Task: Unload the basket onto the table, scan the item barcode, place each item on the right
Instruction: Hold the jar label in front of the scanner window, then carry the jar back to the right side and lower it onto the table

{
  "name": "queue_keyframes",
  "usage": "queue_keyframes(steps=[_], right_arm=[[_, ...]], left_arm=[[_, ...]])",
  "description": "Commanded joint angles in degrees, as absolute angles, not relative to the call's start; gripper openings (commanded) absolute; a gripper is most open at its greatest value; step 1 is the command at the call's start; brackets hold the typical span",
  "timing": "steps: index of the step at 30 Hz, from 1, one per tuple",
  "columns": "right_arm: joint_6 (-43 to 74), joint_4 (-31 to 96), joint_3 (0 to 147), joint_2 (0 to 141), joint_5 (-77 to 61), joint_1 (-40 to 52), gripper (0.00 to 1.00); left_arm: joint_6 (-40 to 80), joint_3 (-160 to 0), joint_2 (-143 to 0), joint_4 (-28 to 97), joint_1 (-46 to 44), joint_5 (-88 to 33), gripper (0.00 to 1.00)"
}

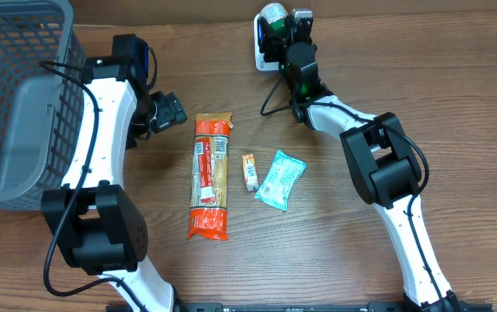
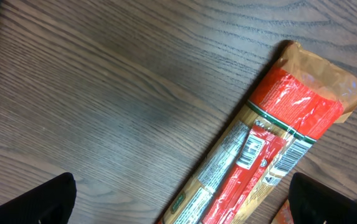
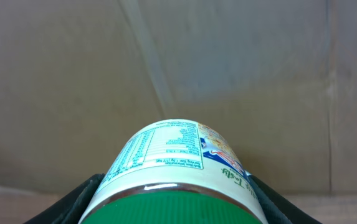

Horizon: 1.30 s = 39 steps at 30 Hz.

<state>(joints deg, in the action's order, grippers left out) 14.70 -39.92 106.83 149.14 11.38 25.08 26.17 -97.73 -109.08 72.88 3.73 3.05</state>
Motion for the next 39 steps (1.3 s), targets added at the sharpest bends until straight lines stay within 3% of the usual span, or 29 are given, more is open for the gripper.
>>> queue_keyframes(steps=[1, 8, 17, 26, 31, 39], right_arm=[[13.2, -43.0, 108.1, 146.5, 12.0, 25.0, 0.04], [13.1, -32.6, 108.1, 132.7, 12.0, 24.7, 0.04], [15.3, 21.5, 108.1, 108.4, 11.9, 20.5, 0.04], [15.3, 66.4, 105.7, 105.8, 11.9, 9.6, 0.04], [15.3, 71.9, 97.2, 105.9, 10.4, 3.5, 0.04], [15.3, 62.7, 84.2, 105.9, 3.6, -3.6, 0.05]], left_arm=[[25.8, -97.6, -108.0, 73.0, 3.3, 3.1, 1.0], [25.8, -97.6, -108.0, 73.0, 3.3, 3.1, 1.0], [25.8, -97.6, -108.0, 73.0, 3.3, 3.1, 1.0], [25.8, -97.6, -108.0, 73.0, 3.3, 3.1, 0.99], [25.8, -97.6, -108.0, 73.0, 3.3, 3.1, 1.0], [25.8, -97.6, -108.0, 73.0, 3.3, 3.1, 1.0]])
